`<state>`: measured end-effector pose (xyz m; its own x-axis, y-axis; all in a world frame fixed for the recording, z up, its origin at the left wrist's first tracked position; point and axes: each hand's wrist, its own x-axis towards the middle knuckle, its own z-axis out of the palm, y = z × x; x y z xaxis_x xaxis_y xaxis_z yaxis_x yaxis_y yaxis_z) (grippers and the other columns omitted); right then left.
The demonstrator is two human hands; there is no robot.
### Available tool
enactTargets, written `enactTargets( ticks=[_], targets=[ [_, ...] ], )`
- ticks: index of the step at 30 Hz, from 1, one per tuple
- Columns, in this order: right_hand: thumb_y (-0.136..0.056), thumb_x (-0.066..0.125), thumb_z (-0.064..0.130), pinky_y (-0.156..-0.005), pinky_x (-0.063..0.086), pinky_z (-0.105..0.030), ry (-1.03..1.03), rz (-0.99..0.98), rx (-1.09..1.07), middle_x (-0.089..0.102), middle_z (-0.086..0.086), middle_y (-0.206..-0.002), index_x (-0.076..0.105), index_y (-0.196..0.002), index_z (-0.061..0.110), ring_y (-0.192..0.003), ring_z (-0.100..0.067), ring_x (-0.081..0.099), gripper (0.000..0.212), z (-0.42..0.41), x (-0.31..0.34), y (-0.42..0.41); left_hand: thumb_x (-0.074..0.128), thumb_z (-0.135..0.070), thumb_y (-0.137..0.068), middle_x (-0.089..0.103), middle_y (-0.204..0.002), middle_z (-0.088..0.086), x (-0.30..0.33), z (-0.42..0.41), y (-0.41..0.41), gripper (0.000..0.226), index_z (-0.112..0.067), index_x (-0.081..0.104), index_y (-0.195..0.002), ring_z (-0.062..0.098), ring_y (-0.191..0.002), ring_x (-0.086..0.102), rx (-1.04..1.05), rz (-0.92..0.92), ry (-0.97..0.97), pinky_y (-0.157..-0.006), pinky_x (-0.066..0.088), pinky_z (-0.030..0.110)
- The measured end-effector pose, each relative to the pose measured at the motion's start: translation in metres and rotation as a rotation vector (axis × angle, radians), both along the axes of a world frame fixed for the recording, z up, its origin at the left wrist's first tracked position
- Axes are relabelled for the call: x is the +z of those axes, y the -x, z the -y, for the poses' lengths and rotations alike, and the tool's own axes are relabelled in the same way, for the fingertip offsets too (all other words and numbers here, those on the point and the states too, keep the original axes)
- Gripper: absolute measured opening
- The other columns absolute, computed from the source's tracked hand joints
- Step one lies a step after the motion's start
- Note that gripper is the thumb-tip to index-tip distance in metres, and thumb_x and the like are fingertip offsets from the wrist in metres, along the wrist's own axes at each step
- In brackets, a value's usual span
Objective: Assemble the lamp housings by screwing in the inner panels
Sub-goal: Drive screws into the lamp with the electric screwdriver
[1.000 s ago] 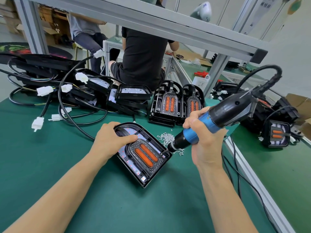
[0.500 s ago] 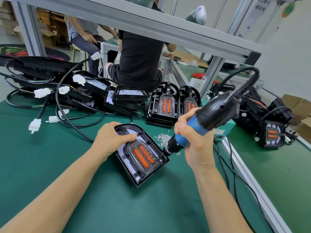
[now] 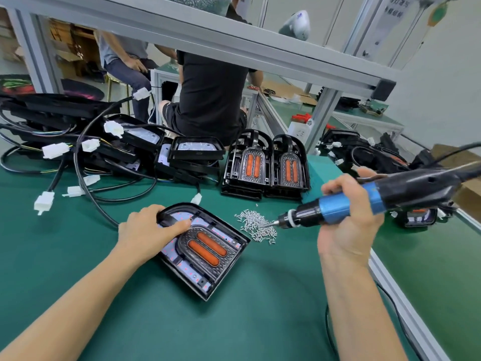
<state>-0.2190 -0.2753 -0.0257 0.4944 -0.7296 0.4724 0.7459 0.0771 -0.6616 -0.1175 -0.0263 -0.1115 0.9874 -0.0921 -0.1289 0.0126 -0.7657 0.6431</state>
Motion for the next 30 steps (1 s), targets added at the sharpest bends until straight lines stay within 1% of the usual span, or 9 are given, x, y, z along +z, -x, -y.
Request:
enactTargets(
  ticks=[3, 5, 7, 10, 12, 16, 25, 28, 30],
  targets=[
    [-0.081, 0.058, -0.001, -0.065, 0.048, -0.025, -0.056, -0.006, -0.041, 0.056, 0.007, -0.061, 0.053, -0.097, 0.018, -0.057, -0.011, 0.055, 0.025, 0.015, 0.001, 0.004, 0.057, -0.079, -0.066, 0.055, -0.13, 0.002, 0.014, -0.001, -0.008, 0.082, -0.026, 0.054, -0.128, 0.027, -0.124, 0.044, -0.019, 0.016, -0.181, -0.102, 0.032, 0.043],
    [-0.082, 0.058, 0.0, -0.065, 0.048, -0.025, -0.073, -0.015, -0.06, 0.054, 0.006, -0.062, 0.053, -0.096, 0.018, -0.056, -0.01, 0.054, 0.024, 0.02, -0.001, 0.003, 0.057, -0.07, -0.074, 0.055, -0.127, 0.003, 0.026, 0.012, -0.015, 0.069, -0.025, 0.057, -0.126, 0.027, -0.122, 0.047, -0.039, 0.173, -0.143, -0.1, 0.036, 0.041],
    [-0.08, 0.06, 0.002, -0.065, 0.048, -0.025, -0.074, -0.027, -0.069, 0.054, 0.005, -0.061, 0.053, -0.095, 0.018, -0.056, -0.011, 0.054, 0.023, 0.021, -0.002, 0.0, 0.061, -0.053, -0.076, 0.06, -0.115, 0.003, 0.038, 0.038, -0.023, 0.05, -0.024, 0.065, -0.116, 0.024, -0.112, 0.055, -0.177, 0.28, -0.015, -0.095, 0.043, 0.037],
    [-0.078, 0.062, 0.007, -0.064, 0.047, -0.025, -0.056, -0.065, -0.066, 0.055, 0.007, -0.057, 0.052, -0.095, 0.018, -0.057, -0.012, 0.054, 0.023, 0.016, -0.004, -0.004, 0.067, -0.022, -0.083, 0.069, -0.106, -0.001, 0.047, 0.09, -0.036, 0.022, -0.021, 0.072, -0.104, 0.017, -0.1, 0.062, -0.394, 0.212, -0.008, -0.092, 0.047, 0.031],
    [-0.077, 0.062, 0.007, -0.064, 0.047, -0.026, -0.051, -0.072, -0.057, 0.055, 0.008, -0.058, 0.052, -0.095, 0.018, -0.056, -0.012, 0.053, 0.023, 0.013, -0.005, -0.007, 0.064, -0.013, -0.085, 0.071, -0.105, -0.001, 0.042, 0.117, -0.045, 0.02, -0.019, 0.074, -0.101, 0.016, -0.094, 0.062, -0.472, 0.163, -0.102, -0.088, 0.049, 0.029],
    [-0.075, 0.064, 0.009, -0.066, 0.046, -0.027, -0.052, -0.098, -0.063, 0.056, 0.007, -0.059, 0.053, -0.095, 0.018, -0.058, -0.014, 0.053, 0.025, 0.011, -0.007, -0.012, 0.06, -0.007, -0.087, 0.071, -0.104, 0.008, 0.022, 0.14, -0.062, 0.019, -0.012, 0.073, -0.1, 0.028, -0.094, 0.066, -0.466, 0.083, -0.28, -0.088, 0.054, 0.039],
    [-0.073, 0.065, 0.009, -0.064, 0.045, -0.027, -0.063, -0.126, -0.059, 0.055, 0.006, -0.059, 0.053, -0.096, 0.017, -0.059, -0.015, 0.053, 0.027, 0.012, -0.012, -0.013, 0.061, -0.002, -0.082, 0.063, -0.086, 0.003, 0.014, 0.151, -0.065, 0.013, -0.012, 0.066, -0.088, 0.027, -0.077, 0.057, -0.459, 0.163, -0.469, -0.066, 0.045, 0.033],
    [-0.074, 0.064, 0.008, -0.067, 0.044, -0.03, -0.056, -0.127, -0.055, 0.055, 0.008, -0.057, 0.052, -0.097, 0.016, -0.06, -0.015, 0.053, 0.027, 0.011, -0.013, -0.012, 0.05, -0.001, -0.086, 0.049, -0.07, 0.0, 0.013, 0.153, -0.063, 0.023, -0.013, 0.047, -0.068, 0.027, -0.072, 0.051, -0.465, 0.223, -0.544, -0.063, 0.04, 0.032],
    [-0.074, 0.065, 0.009, -0.066, 0.044, -0.03, -0.059, -0.132, -0.056, 0.055, 0.008, -0.057, 0.052, -0.096, 0.016, -0.059, -0.015, 0.053, 0.027, 0.011, -0.013, -0.012, 0.048, 0.001, -0.087, 0.051, -0.078, 0.002, 0.012, 0.156, -0.059, 0.019, -0.009, 0.043, -0.072, 0.027, -0.074, 0.05, -0.497, 0.273, -0.613, -0.064, 0.038, 0.033]
  ],
)
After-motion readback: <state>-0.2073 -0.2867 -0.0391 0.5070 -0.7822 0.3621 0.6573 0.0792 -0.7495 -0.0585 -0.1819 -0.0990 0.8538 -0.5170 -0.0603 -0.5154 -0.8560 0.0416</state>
